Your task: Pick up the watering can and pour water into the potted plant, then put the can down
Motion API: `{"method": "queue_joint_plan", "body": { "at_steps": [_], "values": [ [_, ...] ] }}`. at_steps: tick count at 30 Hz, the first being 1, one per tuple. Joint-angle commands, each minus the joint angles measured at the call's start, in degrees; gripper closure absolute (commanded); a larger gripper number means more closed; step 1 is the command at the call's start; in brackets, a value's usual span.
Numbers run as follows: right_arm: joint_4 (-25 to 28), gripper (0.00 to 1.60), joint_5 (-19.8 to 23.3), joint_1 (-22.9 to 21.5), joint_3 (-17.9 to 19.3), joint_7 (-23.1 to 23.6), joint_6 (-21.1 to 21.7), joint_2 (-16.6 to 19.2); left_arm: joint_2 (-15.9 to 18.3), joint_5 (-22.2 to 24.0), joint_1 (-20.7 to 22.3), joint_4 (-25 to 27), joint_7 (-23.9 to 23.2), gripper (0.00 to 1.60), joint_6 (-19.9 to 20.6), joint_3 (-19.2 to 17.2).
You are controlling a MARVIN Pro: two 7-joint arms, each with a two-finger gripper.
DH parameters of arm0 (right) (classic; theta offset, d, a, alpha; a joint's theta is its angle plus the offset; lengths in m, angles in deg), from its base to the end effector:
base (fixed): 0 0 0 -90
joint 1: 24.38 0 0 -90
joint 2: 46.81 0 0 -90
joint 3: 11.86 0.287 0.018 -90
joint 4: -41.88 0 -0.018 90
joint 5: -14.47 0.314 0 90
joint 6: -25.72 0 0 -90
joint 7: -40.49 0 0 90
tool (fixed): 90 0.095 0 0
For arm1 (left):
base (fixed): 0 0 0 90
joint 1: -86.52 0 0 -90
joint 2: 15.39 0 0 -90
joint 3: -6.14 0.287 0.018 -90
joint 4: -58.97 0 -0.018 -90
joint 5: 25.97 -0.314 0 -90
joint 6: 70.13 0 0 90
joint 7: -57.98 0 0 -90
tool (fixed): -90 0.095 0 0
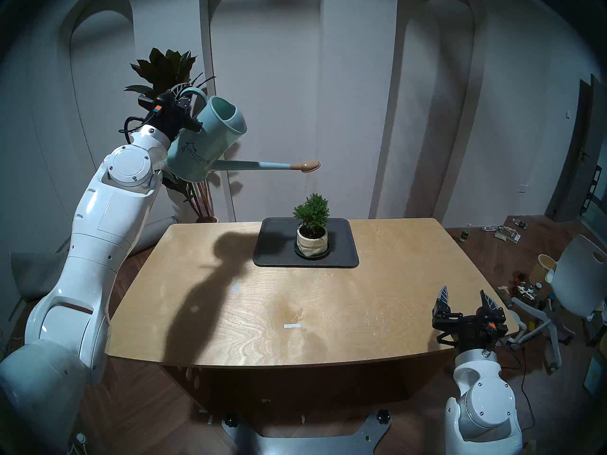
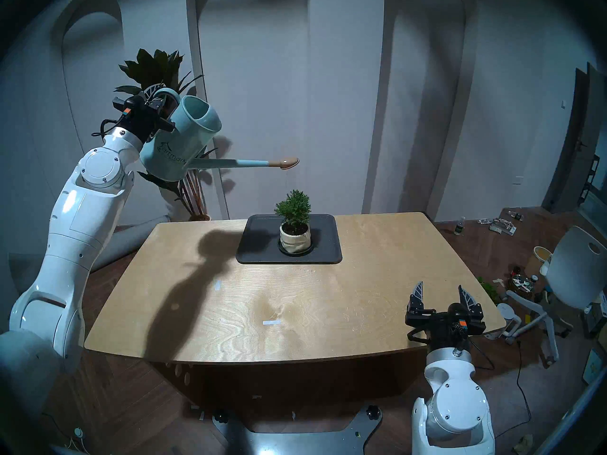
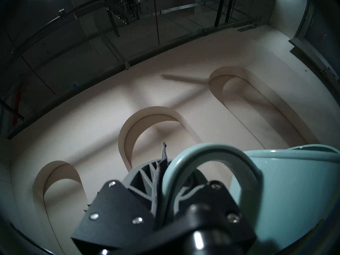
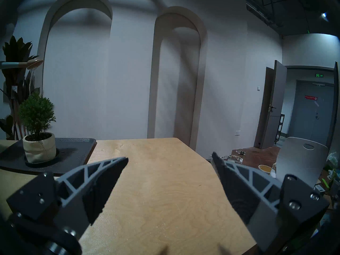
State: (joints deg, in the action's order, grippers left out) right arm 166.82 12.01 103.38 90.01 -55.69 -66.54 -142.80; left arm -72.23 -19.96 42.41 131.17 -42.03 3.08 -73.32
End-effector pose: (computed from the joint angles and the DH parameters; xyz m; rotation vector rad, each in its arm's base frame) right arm 0.2328 -0.0768 -0.2725 2.0246 -0.2488 1.9824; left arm 0.5507 0.1457 0.0179 -1.1753 0.6570 -2.4813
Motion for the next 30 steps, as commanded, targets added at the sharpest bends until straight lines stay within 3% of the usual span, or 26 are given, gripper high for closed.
{"method": "queue_joint_plan", "body": {
  "at_steps": [1,8,11,18,30],
  "values": [
    [1.8,0.00,-0.1,0.1,0.0,0.0,-0.4,0.1,2.4,6.1,3.8,2.1,-4.5,1.60,-4.2,-4.4],
    [2.1,0.00,-0.1,0.4,0.0,0.0,-0.4,0.1,2.7,11.1,3.7,0.4,-10.8,1.60,-6.2,-5.8],
    [2.2,0.00,-0.1,0.5,0.0,0.1,-0.4,0.1,1.7,11.0,5.5,-2.8,-11.4,1.60,-7.1,-5.5],
    [2.1,0.00,-0.1,0.4,0.0,0.1,-0.4,0.1,-2.3,9.1,7.5,-6.6,-6.5,1.60,-3.7,-6.3],
    [2.0,0.00,-0.1,0.3,0.0,0.1,-0.3,0.0,-3.7,7.6,8.8,-7.1,-5.2,1.60,-2.6,-6.2]
  ]
}}
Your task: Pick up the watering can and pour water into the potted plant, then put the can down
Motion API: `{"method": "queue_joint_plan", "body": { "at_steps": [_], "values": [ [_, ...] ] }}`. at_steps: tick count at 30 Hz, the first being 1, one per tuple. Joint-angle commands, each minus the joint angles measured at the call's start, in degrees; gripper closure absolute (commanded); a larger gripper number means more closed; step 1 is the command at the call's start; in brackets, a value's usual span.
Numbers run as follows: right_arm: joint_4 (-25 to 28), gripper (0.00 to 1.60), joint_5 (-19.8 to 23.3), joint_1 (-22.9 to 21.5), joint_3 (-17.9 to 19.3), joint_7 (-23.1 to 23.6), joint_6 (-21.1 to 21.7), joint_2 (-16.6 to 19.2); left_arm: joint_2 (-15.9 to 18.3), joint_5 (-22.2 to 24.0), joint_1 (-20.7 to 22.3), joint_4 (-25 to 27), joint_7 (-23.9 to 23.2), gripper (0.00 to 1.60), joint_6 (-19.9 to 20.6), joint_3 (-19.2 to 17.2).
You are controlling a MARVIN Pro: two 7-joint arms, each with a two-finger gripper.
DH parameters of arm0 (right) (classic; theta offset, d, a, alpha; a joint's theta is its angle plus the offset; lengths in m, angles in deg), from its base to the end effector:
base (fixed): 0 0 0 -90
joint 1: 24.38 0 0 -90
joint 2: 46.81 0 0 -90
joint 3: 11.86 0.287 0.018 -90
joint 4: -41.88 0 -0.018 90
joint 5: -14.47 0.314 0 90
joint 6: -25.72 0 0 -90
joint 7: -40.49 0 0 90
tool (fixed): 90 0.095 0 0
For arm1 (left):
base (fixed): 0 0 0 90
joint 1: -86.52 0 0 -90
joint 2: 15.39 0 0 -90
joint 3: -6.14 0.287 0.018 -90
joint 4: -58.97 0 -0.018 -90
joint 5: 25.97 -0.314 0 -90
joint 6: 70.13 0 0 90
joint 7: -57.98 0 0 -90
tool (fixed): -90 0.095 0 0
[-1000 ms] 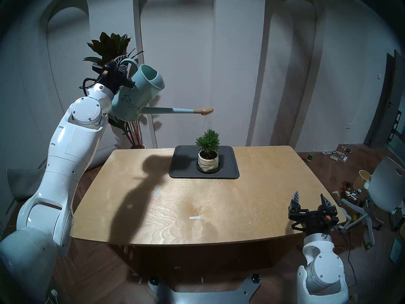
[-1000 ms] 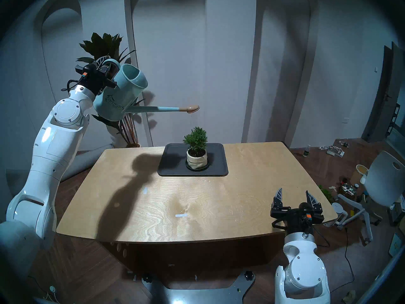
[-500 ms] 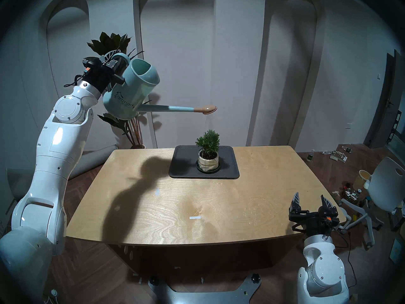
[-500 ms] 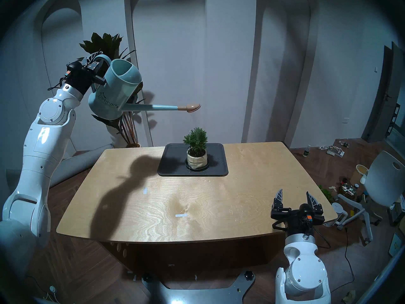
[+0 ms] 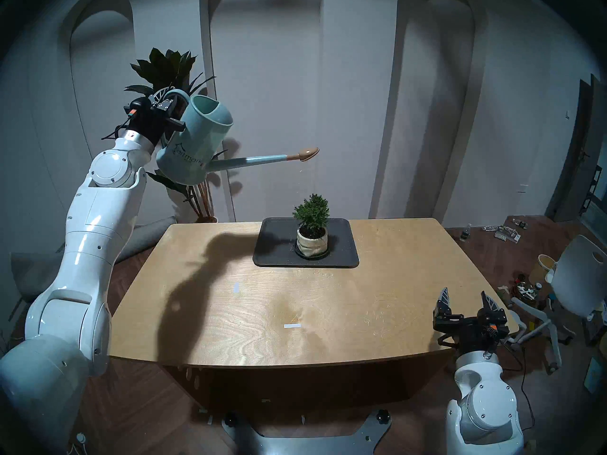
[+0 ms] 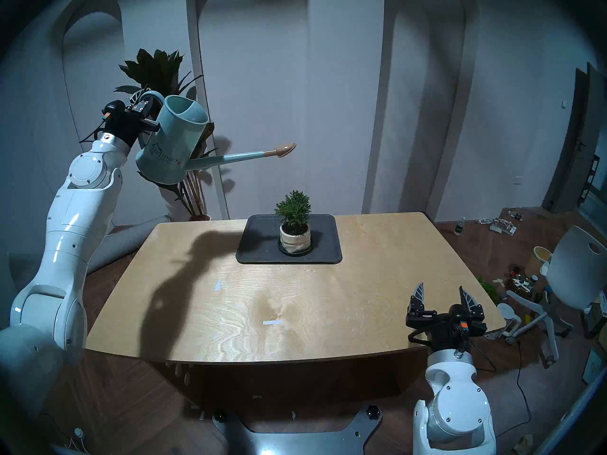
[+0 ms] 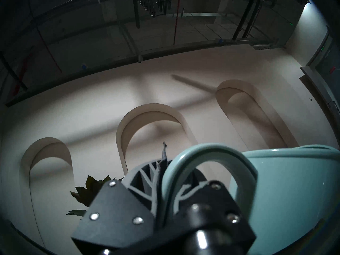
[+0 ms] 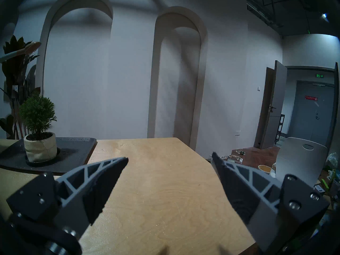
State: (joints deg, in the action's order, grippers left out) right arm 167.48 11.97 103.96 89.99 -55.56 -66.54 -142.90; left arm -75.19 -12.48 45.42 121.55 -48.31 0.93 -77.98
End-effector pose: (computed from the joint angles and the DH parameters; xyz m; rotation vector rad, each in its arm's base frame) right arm 0.2305 -0.0763 -0.2703 2.0240 -0.2453 1.9840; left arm 0.5670 0.1794 0.0058 -1.2928 0.4948 -2.6119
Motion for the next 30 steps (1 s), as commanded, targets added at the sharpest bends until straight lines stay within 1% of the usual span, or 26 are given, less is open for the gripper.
{"method": "queue_joint_plan", "body": {
  "at_steps": [1,5,6,7,8,9,14,16,23,27,28,30],
  "values": [
    [1.4,0.00,-0.1,-0.3,0.0,0.0,-0.4,0.1,-0.8,0.1,6.3,2.2,0.8,1.60,-0.5,-1.5],
    [1.4,0.00,-0.1,-0.3,0.0,0.0,-0.3,0.1,0.1,-0.4,6.7,2.5,-0.9,1.60,-1.3,-1.3],
    [1.4,0.00,-0.1,-0.3,0.0,0.0,-0.3,0.1,0.2,-0.5,7.5,1.8,-1.3,1.60,-1.5,-1.0],
    [1.4,0.00,-0.1,-0.3,0.0,0.0,-0.3,0.1,0.5,-0.6,6.7,2.6,-1.7,1.60,-1.7,-1.1],
    [1.4,0.00,-0.1,-0.3,0.0,0.0,-0.3,0.1,0.6,-1.0,7.6,1.7,-2.1,1.60,-2.1,-0.7],
    [1.4,0.00,-0.1,-0.3,0.0,0.0,-0.3,0.1,0.9,-1.1,7.1,2.1,-2.7,1.60,-2.2,-0.7],
    [1.4,0.00,-0.1,-0.3,0.1,0.1,-0.3,0.1,1.0,-2.0,8.7,0.9,-4.6,1.60,-2.7,-0.4],
    [1.4,0.00,-0.1,-0.3,0.1,0.1,-0.3,0.0,1.2,-2.6,8.4,1.2,-5.1,1.60,-2.9,-0.4],
    [1.4,0.00,-0.2,-0.3,0.1,0.1,-0.3,0.0,-0.1,-4.0,9.9,0.1,-6.8,1.60,-3.6,-0.1],
    [1.4,0.00,-0.2,-0.3,0.1,0.1,-0.3,0.0,-0.9,-4.4,10.8,0.2,-8.1,1.60,-3.9,0.2],
    [1.4,0.00,-0.2,-0.3,0.1,0.1,-0.3,0.0,-1.1,-4.5,10.3,0.8,-8.3,1.60,-4.1,0.0],
    [1.4,0.00,-0.2,-0.3,0.1,0.1,-0.3,0.0,-1.5,-4.8,11.3,-0.1,-8.9,1.60,-4.4,0.3]
  ]
}}
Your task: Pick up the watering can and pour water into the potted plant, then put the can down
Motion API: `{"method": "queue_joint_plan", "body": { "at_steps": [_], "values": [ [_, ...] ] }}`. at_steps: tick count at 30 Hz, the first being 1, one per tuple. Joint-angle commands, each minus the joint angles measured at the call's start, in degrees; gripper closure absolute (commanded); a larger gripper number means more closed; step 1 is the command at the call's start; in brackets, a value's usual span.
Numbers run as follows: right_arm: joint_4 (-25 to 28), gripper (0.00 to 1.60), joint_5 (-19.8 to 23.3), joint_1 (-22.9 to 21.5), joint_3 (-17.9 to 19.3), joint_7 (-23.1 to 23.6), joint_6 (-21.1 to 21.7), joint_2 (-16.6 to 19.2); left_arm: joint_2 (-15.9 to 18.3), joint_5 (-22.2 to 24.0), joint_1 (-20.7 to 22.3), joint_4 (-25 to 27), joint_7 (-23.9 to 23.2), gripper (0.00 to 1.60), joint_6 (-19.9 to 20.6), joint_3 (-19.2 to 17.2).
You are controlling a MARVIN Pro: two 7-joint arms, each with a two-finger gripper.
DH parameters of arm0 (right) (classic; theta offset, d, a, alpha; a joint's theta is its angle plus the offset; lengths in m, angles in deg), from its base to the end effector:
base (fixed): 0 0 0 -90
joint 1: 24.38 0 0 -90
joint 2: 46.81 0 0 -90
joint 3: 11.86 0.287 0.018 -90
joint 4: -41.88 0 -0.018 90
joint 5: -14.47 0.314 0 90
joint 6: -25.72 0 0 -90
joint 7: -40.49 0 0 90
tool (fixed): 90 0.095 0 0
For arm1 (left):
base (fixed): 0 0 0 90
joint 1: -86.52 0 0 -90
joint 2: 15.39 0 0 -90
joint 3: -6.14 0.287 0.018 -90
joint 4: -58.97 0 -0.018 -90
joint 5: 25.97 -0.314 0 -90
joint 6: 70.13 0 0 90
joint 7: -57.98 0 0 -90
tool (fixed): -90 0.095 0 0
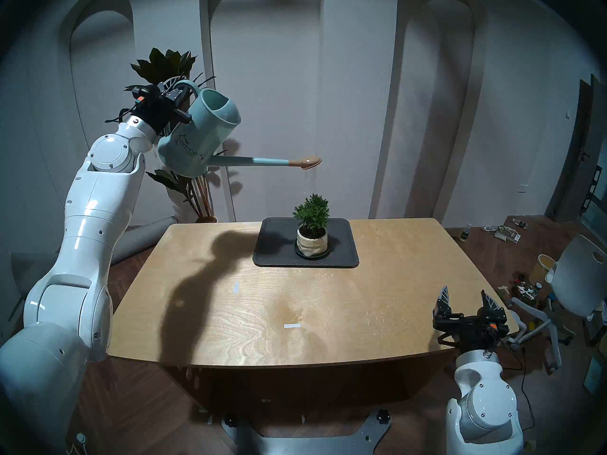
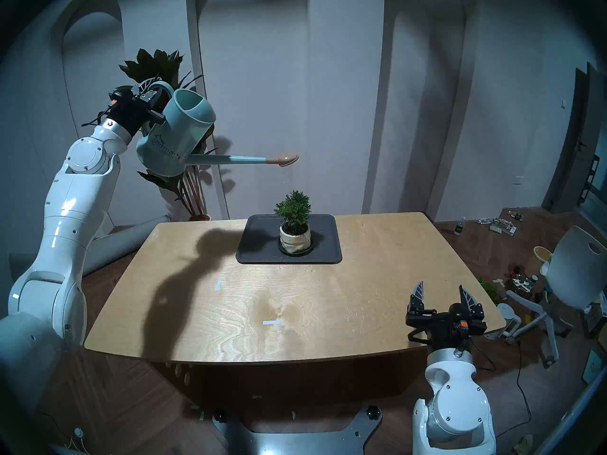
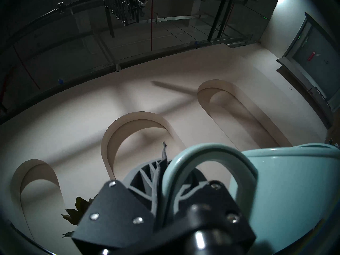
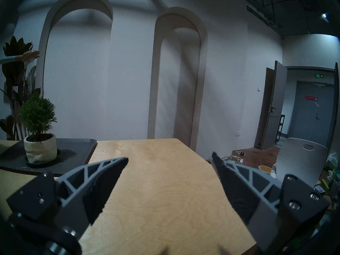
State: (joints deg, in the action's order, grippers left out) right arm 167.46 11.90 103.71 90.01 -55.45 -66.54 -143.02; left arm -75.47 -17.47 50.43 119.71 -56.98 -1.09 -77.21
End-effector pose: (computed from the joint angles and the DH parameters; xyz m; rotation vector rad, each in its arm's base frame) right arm 0.2316 -0.0761 -0.2695 2.0210 -0.2461 1.9881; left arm 0.5709 0.1638 0.0349 -1.2128 0.7697 -2.5703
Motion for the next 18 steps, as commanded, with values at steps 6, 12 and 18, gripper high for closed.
{"method": "queue_joint_plan", "body": {
  "at_steps": [6,12,18],
  "values": [
    [1.5,0.00,-0.1,0.0,0.1,0.0,-0.3,0.1,-2.2,0.2,6.8,1.0,-1.1,1.60,-2.9,-0.8],
    [1.5,0.00,-0.1,0.0,0.1,0.0,-0.3,0.0,-3.1,-0.2,7.8,-0.8,-1.7,1.60,-4.0,-0.6],
    [1.5,0.00,-0.2,0.0,0.1,0.1,-0.3,0.0,-3.8,-1.6,8.9,-3.7,-1.1,1.60,-4.9,-0.1]
  ]
}}
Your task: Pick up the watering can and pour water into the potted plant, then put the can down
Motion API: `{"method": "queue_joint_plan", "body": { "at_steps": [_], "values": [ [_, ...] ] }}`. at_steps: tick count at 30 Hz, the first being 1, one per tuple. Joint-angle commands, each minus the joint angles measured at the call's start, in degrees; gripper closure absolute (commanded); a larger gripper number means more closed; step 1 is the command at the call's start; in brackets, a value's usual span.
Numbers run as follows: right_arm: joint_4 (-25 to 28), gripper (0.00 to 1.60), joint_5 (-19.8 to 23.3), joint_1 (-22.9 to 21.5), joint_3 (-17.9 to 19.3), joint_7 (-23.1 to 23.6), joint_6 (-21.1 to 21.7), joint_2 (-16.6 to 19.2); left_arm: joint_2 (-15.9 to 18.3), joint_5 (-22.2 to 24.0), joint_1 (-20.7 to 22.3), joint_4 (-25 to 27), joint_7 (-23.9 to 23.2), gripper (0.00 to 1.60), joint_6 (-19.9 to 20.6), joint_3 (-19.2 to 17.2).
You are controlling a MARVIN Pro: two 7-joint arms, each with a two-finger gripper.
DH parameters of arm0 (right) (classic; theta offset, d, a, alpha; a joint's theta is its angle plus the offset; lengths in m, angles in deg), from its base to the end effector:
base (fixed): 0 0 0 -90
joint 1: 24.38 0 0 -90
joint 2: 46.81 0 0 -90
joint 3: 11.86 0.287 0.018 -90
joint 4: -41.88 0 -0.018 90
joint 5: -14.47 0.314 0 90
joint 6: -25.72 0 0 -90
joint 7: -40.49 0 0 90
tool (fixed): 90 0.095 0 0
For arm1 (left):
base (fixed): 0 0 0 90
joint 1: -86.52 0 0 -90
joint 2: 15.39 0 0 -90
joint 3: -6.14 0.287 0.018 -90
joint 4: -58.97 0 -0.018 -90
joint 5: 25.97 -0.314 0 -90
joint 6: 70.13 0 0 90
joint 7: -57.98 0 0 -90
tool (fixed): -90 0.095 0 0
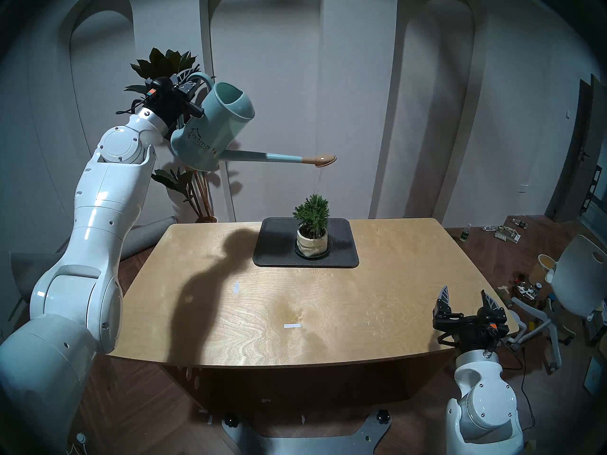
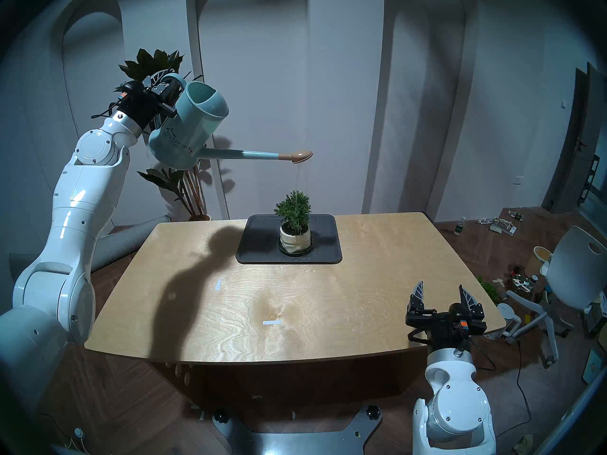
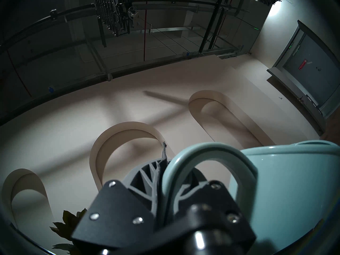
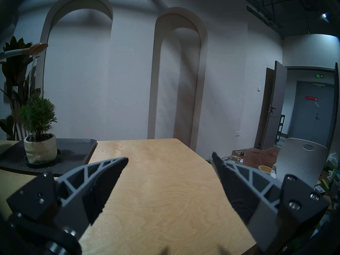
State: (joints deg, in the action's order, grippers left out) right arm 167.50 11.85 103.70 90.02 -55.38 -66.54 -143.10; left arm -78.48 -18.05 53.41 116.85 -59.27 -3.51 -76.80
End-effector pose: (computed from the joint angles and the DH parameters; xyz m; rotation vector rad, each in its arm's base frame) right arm 0.2316 -0.0759 -0.2693 2.0207 -0.2460 1.9888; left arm 0.5808 0.1424 0.0432 -1.1663 0.8205 -2.6250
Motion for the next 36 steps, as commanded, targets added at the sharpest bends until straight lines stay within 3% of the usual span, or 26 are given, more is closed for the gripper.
{"method": "queue_joint_plan", "body": {
  "at_steps": [1,15,23,29,32,36],
  "values": [
    [1.5,0.00,-0.1,0.0,0.1,0.0,-0.3,0.1,-1.0,-1.5,7.4,-3.0,1.4,1.60,-2.6,0.0],
    [1.4,0.00,-0.1,-0.1,0.1,0.0,-0.3,0.0,-1.3,-3.1,8.3,-6.1,0.5,1.60,-4.0,-1.7],
    [1.5,0.00,-0.2,0.0,0.1,0.1,-0.3,0.0,-0.7,1.6,6.6,-5.2,-2.3,1.60,-5.2,-4.9],
    [1.6,0.00,-0.2,0.1,0.1,0.1,-0.3,0.0,-1.3,9.2,3.4,-5.6,-5.2,1.60,-1.3,-9.6],
    [1.7,0.00,-0.2,0.2,0.1,0.1,-0.3,0.0,-1.6,12.0,2.2,-8.7,-5.7,1.60,2.8,-11.4],
    [1.7,0.00,-0.2,0.2,0.1,0.1,-0.3,-0.1,-1.7,14.3,-0.2,-12.3,-5.6,1.60,4.6,-13.7]
  ]
}}
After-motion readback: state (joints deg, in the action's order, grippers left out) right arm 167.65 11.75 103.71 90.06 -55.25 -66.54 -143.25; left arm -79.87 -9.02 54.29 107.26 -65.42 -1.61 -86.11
